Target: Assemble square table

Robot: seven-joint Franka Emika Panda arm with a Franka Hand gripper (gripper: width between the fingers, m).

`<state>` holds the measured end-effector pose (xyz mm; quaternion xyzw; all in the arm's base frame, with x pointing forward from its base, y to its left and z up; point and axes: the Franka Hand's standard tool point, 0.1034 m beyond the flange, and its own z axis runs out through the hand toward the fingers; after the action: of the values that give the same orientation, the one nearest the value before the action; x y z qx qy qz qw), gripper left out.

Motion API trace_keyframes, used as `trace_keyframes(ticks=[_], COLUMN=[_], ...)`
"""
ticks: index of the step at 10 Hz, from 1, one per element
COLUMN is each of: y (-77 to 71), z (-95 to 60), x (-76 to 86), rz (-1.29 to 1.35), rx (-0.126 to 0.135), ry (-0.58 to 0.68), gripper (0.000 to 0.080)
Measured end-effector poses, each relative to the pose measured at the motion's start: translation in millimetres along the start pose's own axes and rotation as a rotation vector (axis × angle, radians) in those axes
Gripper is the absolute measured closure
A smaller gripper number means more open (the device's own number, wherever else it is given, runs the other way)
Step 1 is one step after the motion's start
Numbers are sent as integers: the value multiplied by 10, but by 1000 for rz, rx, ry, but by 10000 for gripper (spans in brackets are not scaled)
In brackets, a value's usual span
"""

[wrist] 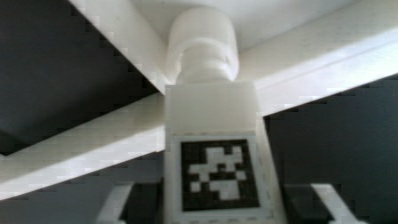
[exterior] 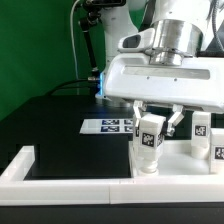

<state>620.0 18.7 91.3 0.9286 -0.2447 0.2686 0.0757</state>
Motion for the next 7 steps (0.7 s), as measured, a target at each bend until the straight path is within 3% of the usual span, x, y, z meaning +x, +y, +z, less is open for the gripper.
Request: trace_keyframes(ticks=[2, 7], y=[7, 8], z=[82, 96], x=[-45, -41], rz=[-17, -30], rx=[-11, -6], ry=[6, 25], gripper=[509, 509])
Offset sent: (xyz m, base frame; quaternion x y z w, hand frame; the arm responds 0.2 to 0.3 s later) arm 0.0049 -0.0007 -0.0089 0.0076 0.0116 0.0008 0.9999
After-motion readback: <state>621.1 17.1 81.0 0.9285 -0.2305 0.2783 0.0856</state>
